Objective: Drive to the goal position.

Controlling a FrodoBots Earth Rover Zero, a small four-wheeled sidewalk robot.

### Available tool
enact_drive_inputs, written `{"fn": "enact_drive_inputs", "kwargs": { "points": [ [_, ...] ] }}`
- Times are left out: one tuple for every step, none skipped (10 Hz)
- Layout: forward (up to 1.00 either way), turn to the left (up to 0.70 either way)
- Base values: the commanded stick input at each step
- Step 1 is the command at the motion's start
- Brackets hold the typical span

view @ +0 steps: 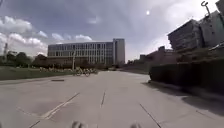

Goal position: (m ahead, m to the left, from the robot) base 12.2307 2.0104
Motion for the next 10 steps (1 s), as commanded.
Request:
{"fn": "enact_drive_inputs", "kwargs": {
  "points": [
    [0.70, 0.00],
    [0.70, 0.00],
    [0.70, 0.00],
    [0.70, 0.00],
    [0.70, 0.00],
    [0.70, 0.00],
    [0.70, 0.00],
    [0.70, 0.00],
    [0.70, 0.00],
    [0.70, 0.00]
  ]
}}
